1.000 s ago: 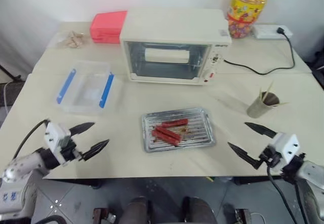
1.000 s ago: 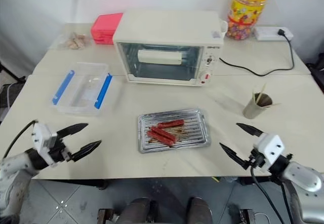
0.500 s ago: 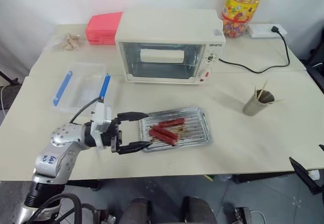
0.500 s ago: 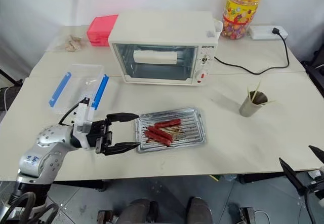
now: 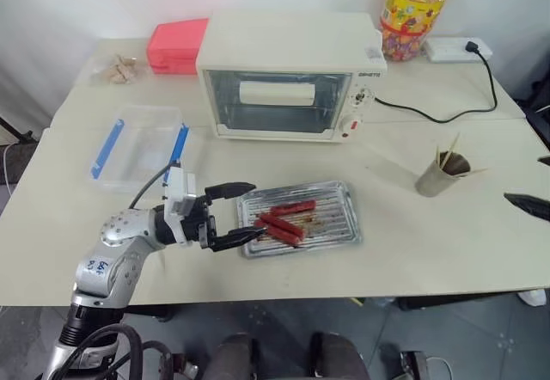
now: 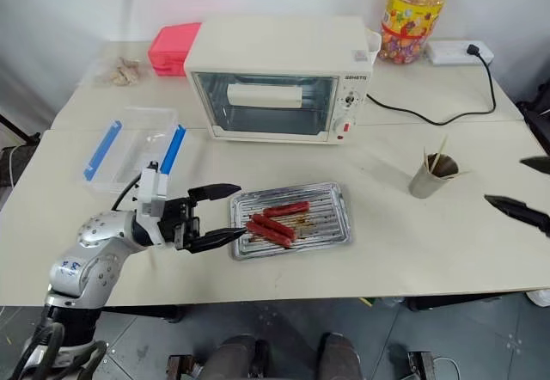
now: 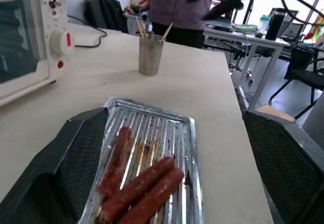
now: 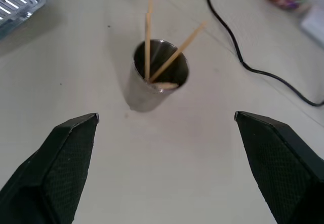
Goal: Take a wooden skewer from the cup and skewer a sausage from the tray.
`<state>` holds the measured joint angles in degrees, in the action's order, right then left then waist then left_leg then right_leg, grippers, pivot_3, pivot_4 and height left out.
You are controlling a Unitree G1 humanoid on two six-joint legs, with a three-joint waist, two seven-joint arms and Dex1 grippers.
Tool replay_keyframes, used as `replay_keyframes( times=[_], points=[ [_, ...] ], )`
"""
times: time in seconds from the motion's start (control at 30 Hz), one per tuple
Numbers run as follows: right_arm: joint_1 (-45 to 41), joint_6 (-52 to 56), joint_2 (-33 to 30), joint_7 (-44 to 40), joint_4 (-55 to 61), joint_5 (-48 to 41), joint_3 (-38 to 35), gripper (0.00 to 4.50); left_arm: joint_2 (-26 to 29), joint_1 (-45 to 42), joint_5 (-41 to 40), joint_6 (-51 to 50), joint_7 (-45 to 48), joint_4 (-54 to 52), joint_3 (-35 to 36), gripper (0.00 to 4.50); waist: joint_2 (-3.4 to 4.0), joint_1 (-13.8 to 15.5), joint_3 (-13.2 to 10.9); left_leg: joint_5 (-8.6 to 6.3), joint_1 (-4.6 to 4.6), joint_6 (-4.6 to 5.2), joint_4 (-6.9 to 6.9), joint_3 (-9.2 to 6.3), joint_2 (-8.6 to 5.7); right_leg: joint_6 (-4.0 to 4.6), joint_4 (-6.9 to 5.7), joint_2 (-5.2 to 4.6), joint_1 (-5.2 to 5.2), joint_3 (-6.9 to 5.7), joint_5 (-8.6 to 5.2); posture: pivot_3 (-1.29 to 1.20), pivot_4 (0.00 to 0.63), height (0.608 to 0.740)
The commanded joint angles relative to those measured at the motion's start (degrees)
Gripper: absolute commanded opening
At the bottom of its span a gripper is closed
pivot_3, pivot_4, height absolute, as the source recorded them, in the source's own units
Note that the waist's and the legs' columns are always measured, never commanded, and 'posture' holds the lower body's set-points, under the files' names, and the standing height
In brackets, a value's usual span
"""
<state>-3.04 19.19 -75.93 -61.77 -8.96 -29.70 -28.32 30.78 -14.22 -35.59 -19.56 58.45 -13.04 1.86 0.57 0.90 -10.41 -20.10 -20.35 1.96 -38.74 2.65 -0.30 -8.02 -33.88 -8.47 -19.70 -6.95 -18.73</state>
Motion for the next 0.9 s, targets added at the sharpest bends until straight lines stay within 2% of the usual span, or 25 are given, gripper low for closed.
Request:
replay_keyframes(
  times=[0.03, 0.1, 0.2, 0.33, 0.43, 0.53, 0.9],
  points=[
    [-9.3, 1.9, -1.6, -1.5, -4.4, 3.7, 8.7, 4.5, -0.1, 0.8, -0.6, -0.7, -1.2, -3.2, 0.5, 4.49, 0.02, 0.3, 0.0, 0.0, -0.08, 0.0, -0.04, -0.03, -0.01, 0.0, 0.02, -0.01, -0.02, -0.02, 0.0, 0.0, 0.15, 0.74],
    [-16.4, 6.4, -1.5, -2.9, -4.7, 5.0, 14.6, 4.5, 0.0, 1.6, -0.9, -1.2, -1.8, -4.1, 0.7, 4.49, 0.1, 0.3, -0.1, -0.06, -0.22, -0.02, -0.24, -0.1, 0.0, 0.0, 0.0, -0.01, -0.06, -0.1, 0.0, 0.0, 0.15, 0.74],
    [-22.3, 9.0, -1.3, -5.2, -5.7, 7.9, 20.4, 4.5, 0.1, 2.3, -1.0, -1.8, -2.5, -4.9, 1.0, 4.49, 0.2, 0.5, -0.1, -0.08, -0.59, -0.02, -0.44, -0.19, -0.01, -0.03, -0.06, -0.02, -0.32, -0.21, 0.02, 0.0, 0.15, 0.74],
    [-27.4, 9.6, -0.3, -7.5, -7.7, 10.4, 24.0, 4.5, -0.1, 3.4, -0.8, -1.8, -3.6, -5.7, 1.4, 4.49, 0.2, 0.6, -0.1, -0.07, -1.02, -0.02, -0.49, -0.25, -0.05, -0.03, -0.23, -0.04, -0.74, -0.37, 0.02, 0.0, 0.15, 0.74],
    [-29.8, 8.9, 0.0, -8.1, -10.6, 12.9, 25.9, 3.92, -0.1, 4.2, -1.0, -1.6, -4.0, -6.3, 1.5, 4.5, 0.2, 0.5, -0.1, -0.07, -1.07, -0.02, -0.49, -0.23, -0.07, -0.03, -0.23, -0.06, -0.78, -0.39, 0.02, 0.0, 0.15, 0.74],
    [-31.6, 6.5, 0.5, -9.3, -14.0, 15.2, 27.1, 2.92, -0.3, 4.4, -1.1, -1.6, -4.5, -6.7, 1.6, 4.5, 0.2, 0.5, -0.1, -0.07, -1.07, -0.01, -0.5, -0.23, -0.06, -0.03, -0.24, -0.05, -0.78, -0.4, 0.02, 0.0, 0.15, 0.74],
    [-39.9, 2.3, 5.1, -13.9, -21.8, 19.8, 29.8, 2.92, -0.2, 4.6, -1.4, -1.7, -5.5, -7.3, 1.9, 4.5, 0.22, 0.3, -0.1, -0.06, -1.05, -0.03, -0.5, -0.15, -0.04, -0.04, -0.28, -0.03, -0.83, -0.34, 0.02, 0.0, 0.15, 0.74]
  ],
)
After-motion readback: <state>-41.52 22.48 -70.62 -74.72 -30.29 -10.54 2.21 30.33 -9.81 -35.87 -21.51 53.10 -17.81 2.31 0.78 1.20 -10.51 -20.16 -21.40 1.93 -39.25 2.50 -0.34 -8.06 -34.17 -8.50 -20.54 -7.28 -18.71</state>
